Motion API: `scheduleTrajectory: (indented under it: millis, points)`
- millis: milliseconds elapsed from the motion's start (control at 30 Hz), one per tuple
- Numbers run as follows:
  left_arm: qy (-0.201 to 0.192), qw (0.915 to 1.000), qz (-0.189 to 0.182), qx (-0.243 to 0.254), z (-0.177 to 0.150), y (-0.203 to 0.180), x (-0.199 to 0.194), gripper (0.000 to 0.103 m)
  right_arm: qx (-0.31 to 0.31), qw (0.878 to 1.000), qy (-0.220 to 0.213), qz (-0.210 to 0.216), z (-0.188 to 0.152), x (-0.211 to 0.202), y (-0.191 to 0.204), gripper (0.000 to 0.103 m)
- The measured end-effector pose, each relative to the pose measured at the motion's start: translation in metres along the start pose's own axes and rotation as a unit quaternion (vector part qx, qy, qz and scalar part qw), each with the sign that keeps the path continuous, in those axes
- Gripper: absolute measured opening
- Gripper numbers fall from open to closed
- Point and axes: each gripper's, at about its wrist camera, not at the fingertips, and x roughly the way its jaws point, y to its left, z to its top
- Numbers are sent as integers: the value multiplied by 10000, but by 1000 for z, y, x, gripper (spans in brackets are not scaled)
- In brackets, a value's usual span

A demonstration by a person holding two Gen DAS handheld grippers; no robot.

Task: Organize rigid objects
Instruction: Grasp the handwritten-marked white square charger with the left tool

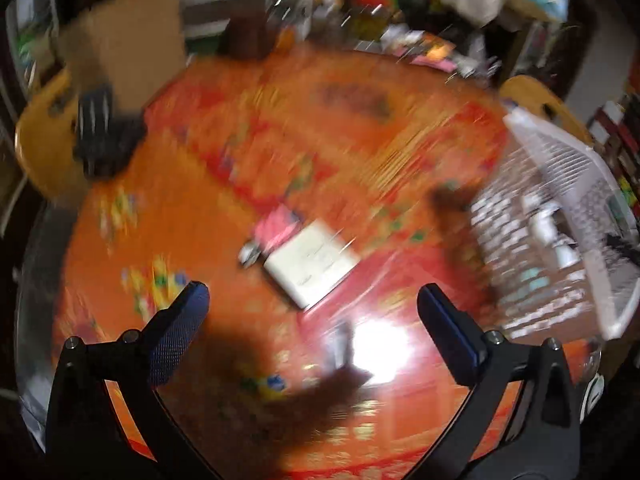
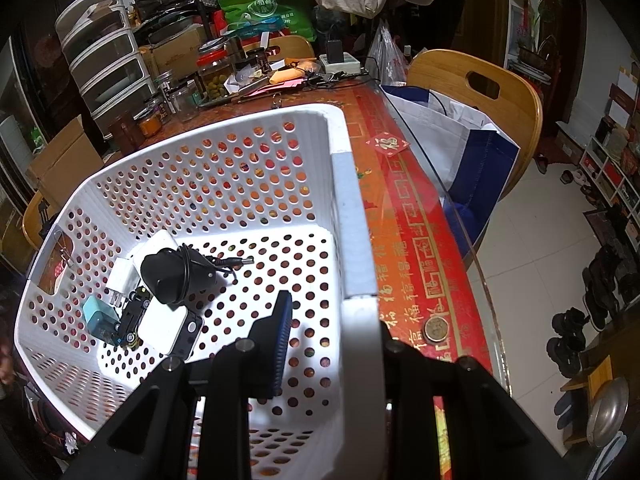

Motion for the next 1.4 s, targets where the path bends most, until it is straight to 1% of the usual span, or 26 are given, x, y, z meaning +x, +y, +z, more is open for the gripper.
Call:
scheduleTrajectory:
  millis: [67, 100, 167, 267, 367, 533, 600, 633, 667, 700, 767, 800, 967, 1067, 1133, 1233, 1400]
  points:
    - [170, 9996, -67, -237, -9, 6, 23, 103, 3, 10000, 22, -13, 1, 0, 0, 27]
    - [203, 9994, -83, -285, -10, 6, 32, 103, 10, 10000, 34, -21, 1, 1, 0, 27]
    - [192, 9995, 27, -255, -13, -2, 46, 103, 23, 10000, 45, -34, 1, 1, 0, 27]
    - [143, 9995, 253, -159, -12, -12, 56, 103, 36, 10000, 48, -41, 1, 0, -1, 27]
    - [103, 9990, 387, -213, -8, -21, 62, 103, 31, 10000, 63, -58, 1, 0, -1, 27]
    - [84, 9975, 620, -342, 1, -22, 73, 103, 20, 10000, 70, -50, 2, 0, -2, 27]
    - [36, 9971, 657, -372, 3, -21, 74, 101, 17, 10000, 75, -51, 2, 0, -1, 27]
    - [8, 9971, 659, -378, 3, -22, 73, 96, 15, 10000, 74, -52, 2, 0, -1, 27]
    - [-33, 9971, 657, -372, 3, -22, 72, 87, 13, 10000, 73, -51, 2, 0, -1, 27]
    - [-71, 9971, 656, -366, 3, -22, 71, 82, 13, 10000, 71, -51, 2, 0, -1, 27]
    - [-145, 9971, 657, -361, 4, -22, 68, 62, 12, 10000, 61, -42, 3, 0, -1, 27]
    - [-184, 9971, 653, -352, 4, -23, 68, 61, 8, 10000, 55, -37, 3, 0, 0, 27]
    - [-309, 9968, 667, -329, 1, -25, 66, 61, 4, 10000, 37, -15, 3, -1, 1, 27]
    - [-394, 9969, 586, -359, -5, -24, 61, 60, 2, 10000, 41, -18, 3, -1, 0, 27]
    - [-548, 9966, 517, -327, -12, -25, 50, 60, 1, 10000, 41, -15, 3, -1, 0, 27]
    - [-901, 9944, 522, -153, -24, -28, 27, 60, -4, 10000, 48, -25, 3, -1, 1, 27]
    - [-1176, 9920, 454, 6, -34, -29, 3, 60, 7, 10000, 46, -38, 2, -1, 0, 27]
